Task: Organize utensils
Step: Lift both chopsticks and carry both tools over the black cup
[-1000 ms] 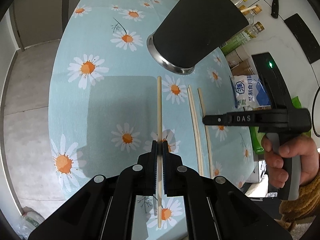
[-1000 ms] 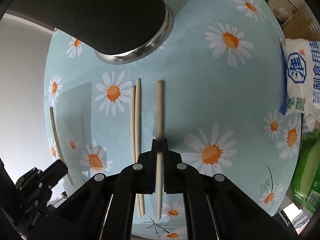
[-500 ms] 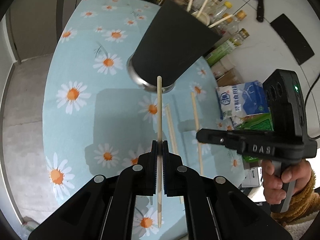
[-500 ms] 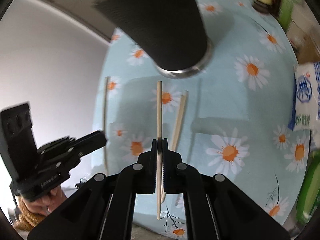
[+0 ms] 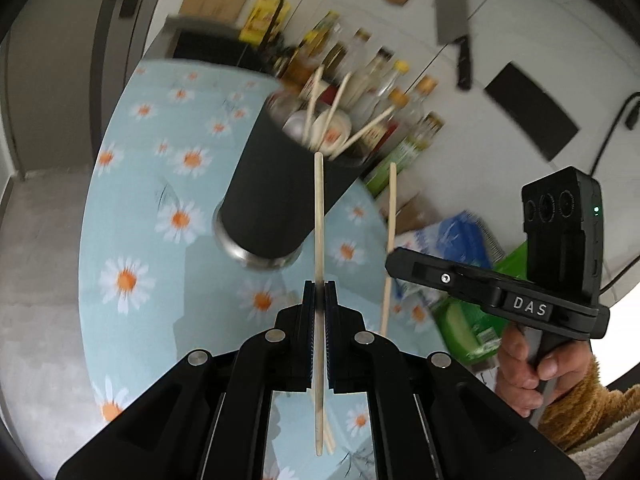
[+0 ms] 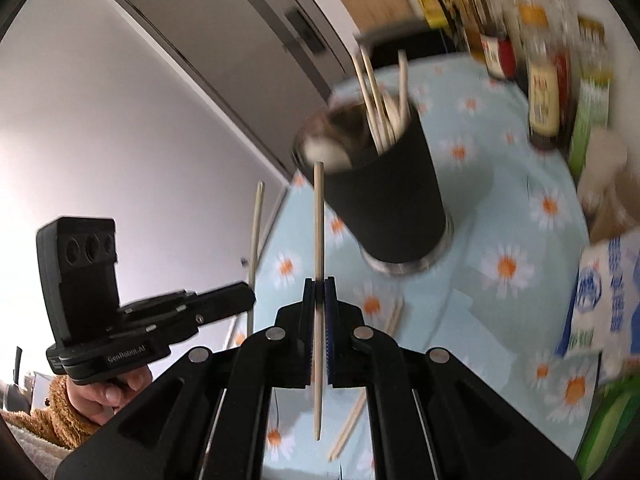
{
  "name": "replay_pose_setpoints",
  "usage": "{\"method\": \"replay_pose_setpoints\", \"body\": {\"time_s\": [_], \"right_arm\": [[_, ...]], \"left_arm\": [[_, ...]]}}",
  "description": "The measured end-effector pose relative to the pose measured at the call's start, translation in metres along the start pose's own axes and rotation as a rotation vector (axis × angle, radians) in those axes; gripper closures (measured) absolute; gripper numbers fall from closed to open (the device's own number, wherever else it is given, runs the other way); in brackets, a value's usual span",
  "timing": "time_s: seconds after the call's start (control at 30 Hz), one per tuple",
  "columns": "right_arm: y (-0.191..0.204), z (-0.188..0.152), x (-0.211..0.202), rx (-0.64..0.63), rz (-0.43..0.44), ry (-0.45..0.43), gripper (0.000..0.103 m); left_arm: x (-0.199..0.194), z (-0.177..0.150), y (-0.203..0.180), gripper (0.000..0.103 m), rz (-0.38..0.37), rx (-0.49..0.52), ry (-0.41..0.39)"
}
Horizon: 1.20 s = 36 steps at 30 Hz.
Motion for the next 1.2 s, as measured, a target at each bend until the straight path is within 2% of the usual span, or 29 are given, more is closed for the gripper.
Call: {"method": "replay_pose_setpoints", "body": {"time_s": [0.1,0.2,0.4,0.6,0.83,1.03,1.2], "right_arm": [[0.003,0.015,-0.009,-0.026,0.019,-0.084,0.098],[0.012,0.037,-0.011,-0.055,0.009,-0.149,0.098],[0.016,0.064,-0.02,-0.078,0.047,-0.274,0.098],[0.03,0.095,-0.033,-0.175,0.033,-0.418,0.098],[0.034,0.124,-0.038,-0.188,0.029,-0.53,0.098],[0.03,0.143,-0.039,-0.189,0.035,-0.598,0.098],[0.029,0.146,-0.03,-0.24,-0.001,-0.617,0.098]], "left_arm": [[-0.006,0.015,-0.006,0.1,-0.033,0.003,-0.072],[-0.011,0.032,-0.008,0.1,-0.036,0.022,-0.14],[-0.023,0.068,-0.009,0.1,-0.067,0.038,-0.29],[-0.036,0.107,-0.023,0.1,-0.107,0.112,-0.49],[-0.031,0.134,-0.032,0.1,-0.143,0.164,-0.602],[-0.025,0.139,-0.035,0.1,-0.167,0.205,-0.677],[-0.009,0.14,-0.035,0.1,-0.168,0.229,-0.677]]}}
Point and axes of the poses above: each gripper's, at about its wrist camera, not at the fingertips, and x roughly the way its jaws point, y to its left, z to its top, the point moved 3 cm from there along x, roughly the way its jaws point, and after that the axes turned 13 degrees about -y, right-handed, at the moved point
